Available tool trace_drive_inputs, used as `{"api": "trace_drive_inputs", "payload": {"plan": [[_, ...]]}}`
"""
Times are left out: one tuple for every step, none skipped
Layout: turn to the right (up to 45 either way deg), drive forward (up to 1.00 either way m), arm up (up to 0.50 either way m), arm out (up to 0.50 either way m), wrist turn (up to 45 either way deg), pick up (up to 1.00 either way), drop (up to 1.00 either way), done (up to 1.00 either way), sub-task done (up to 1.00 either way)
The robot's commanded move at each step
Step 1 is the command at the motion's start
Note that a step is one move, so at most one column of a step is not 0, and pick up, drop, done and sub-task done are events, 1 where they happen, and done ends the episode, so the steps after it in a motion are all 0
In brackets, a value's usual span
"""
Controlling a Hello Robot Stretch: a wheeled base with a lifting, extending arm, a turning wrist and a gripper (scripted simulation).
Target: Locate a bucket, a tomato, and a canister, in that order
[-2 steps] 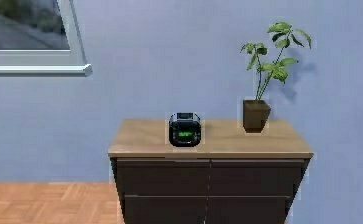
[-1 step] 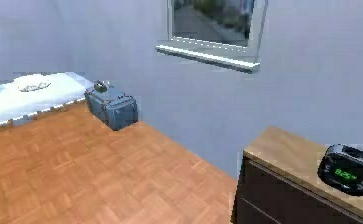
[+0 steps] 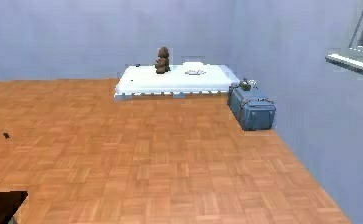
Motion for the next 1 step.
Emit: {"api": "trace_drive_inputs", "payload": {"plan": [[0.0, 0.90, 0.00, 0.00, 0.0, 0.00, 0.00, 0.00, 0.00]]}}
